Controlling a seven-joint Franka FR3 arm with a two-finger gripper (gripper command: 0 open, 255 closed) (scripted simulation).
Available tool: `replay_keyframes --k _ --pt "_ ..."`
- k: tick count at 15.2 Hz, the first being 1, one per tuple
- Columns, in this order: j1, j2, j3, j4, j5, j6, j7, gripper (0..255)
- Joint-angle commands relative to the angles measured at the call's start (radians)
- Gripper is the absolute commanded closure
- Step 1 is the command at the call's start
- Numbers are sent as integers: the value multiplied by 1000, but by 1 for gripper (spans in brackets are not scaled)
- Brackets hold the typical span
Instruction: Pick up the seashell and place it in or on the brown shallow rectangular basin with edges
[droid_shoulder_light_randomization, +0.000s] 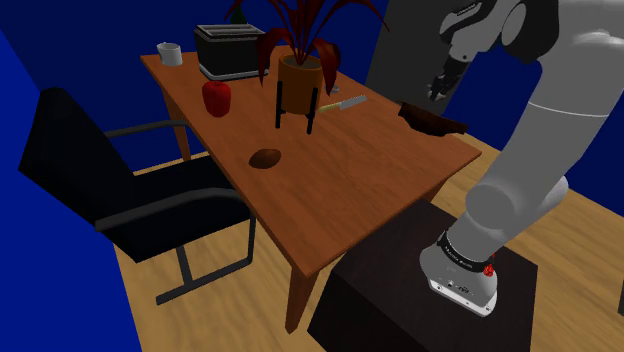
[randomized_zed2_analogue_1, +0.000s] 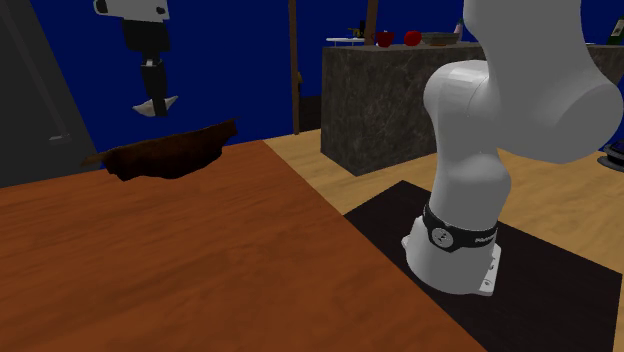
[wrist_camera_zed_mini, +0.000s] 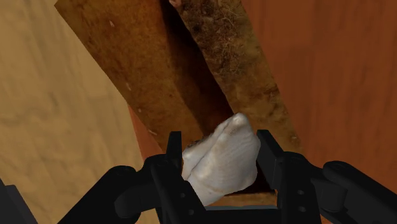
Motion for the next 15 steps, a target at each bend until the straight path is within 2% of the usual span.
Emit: replay_keyframes --k 1,6,13,14,15 --pt "-2 10 2 -13 8 21 -6 255" --pt "-7 34 10 -49 30 75 -22 255" --pt "-7 34 10 -49 30 75 -22 255" --pt "-7 34 10 -49 30 75 -22 0" --pt "-7 34 10 -49 30 75 -22 0"
